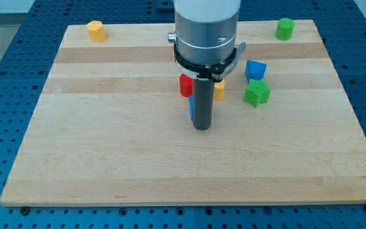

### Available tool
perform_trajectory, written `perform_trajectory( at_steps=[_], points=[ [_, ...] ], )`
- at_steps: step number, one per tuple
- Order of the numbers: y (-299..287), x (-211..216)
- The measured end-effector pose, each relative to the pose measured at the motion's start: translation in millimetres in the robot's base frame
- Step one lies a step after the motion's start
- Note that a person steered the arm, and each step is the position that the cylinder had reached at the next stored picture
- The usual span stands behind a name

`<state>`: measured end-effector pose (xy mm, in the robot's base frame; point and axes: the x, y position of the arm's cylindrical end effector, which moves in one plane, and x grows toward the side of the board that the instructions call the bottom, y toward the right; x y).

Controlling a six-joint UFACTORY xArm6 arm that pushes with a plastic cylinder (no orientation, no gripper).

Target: Move the blue cube to the left a bit

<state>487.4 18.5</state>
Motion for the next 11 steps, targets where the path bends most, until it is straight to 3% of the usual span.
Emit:
perform_trajectory(
  at_steps=[4, 8, 11],
  points=[
    [27.1, -29.5],
    [-84.9, -29.4],
    [-95.2, -38.1]
  ],
)
